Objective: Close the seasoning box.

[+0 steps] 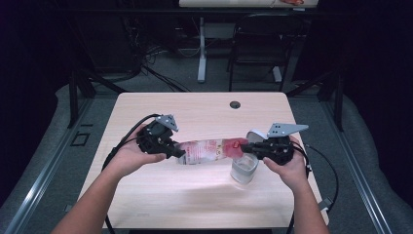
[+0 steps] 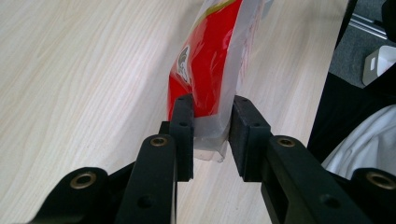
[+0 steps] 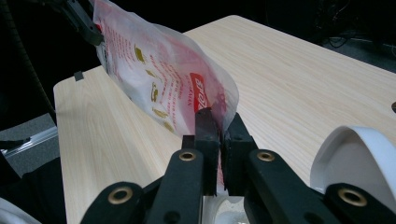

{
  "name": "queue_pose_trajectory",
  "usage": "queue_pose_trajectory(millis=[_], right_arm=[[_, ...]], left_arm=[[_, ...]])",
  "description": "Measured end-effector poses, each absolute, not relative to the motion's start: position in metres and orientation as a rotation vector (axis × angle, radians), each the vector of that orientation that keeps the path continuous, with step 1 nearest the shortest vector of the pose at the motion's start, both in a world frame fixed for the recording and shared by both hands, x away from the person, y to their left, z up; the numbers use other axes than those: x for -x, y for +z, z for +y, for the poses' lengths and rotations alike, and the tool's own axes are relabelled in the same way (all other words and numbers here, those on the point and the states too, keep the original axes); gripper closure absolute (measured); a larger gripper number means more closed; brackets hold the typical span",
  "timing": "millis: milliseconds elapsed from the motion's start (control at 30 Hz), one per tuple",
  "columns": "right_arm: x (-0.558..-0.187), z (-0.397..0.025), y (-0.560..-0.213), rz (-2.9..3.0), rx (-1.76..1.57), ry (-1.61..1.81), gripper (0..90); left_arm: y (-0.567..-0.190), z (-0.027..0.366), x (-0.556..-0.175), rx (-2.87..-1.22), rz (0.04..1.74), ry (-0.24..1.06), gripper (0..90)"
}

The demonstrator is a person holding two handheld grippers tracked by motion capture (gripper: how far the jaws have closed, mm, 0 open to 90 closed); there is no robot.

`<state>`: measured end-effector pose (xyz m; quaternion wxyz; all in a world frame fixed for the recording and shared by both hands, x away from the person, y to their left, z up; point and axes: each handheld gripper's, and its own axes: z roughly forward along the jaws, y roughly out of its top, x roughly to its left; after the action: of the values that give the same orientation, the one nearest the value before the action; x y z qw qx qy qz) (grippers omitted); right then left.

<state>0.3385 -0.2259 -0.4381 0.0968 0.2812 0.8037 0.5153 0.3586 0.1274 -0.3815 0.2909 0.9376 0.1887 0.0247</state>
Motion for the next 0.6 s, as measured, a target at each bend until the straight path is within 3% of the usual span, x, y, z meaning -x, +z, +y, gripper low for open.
queue_pose_trajectory(millis=[600], right_arm=[[-0.338, -0.229, -0.439, 2.363, -0.864, 1.493, 87.1]], left_arm=[[-0.369, 0.121, -0.36, -2.481, 0.491, 0.083, 73.8]])
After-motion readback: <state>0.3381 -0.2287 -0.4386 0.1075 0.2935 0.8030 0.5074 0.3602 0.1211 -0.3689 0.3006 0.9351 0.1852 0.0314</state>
